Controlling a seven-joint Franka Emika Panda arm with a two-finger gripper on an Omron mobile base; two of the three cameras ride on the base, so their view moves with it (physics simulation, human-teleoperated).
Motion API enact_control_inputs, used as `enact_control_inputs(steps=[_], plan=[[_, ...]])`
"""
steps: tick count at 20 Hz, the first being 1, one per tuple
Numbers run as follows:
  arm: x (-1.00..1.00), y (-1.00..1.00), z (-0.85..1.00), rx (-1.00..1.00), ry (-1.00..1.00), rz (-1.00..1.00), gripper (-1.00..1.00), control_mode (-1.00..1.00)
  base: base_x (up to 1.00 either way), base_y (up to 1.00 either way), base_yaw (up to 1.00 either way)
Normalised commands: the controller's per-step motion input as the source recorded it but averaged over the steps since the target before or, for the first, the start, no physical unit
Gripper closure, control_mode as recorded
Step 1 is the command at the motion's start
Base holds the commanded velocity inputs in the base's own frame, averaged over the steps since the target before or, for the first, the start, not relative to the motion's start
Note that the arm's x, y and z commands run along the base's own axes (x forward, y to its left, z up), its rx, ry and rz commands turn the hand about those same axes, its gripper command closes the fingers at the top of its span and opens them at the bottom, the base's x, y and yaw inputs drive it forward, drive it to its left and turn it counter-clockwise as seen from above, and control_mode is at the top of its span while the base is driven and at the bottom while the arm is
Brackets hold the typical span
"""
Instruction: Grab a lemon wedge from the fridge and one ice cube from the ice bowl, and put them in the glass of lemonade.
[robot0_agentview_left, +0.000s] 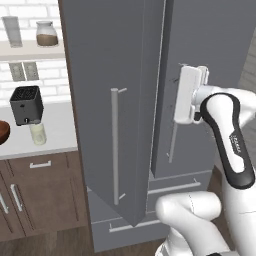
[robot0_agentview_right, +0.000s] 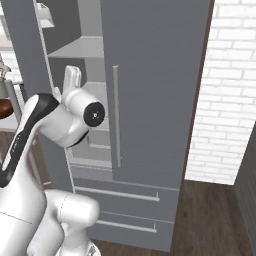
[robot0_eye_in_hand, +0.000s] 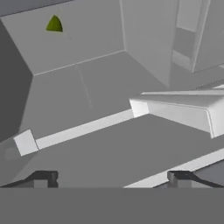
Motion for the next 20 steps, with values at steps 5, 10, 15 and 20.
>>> enact_control_inputs(steps=[5,10,15,20], plan=[[0.51,0.30,-0.11,-0.01,0.01,0.05,-1.00,-1.00,0.00,0.00,0.00],[0.64,0.16,-0.17,0.00,0.00,0.07,-1.00,-1.00,0.00,0.00,0.00],[0.66,0.14,-0.19,0.00,0.02,0.08,-1.00,-1.00,0.00,0.00,0.00],[-0.24,0.75,-0.15,-0.08,-0.06,0.19,-1.00,-1.00,0.00,0.00,0.00]])
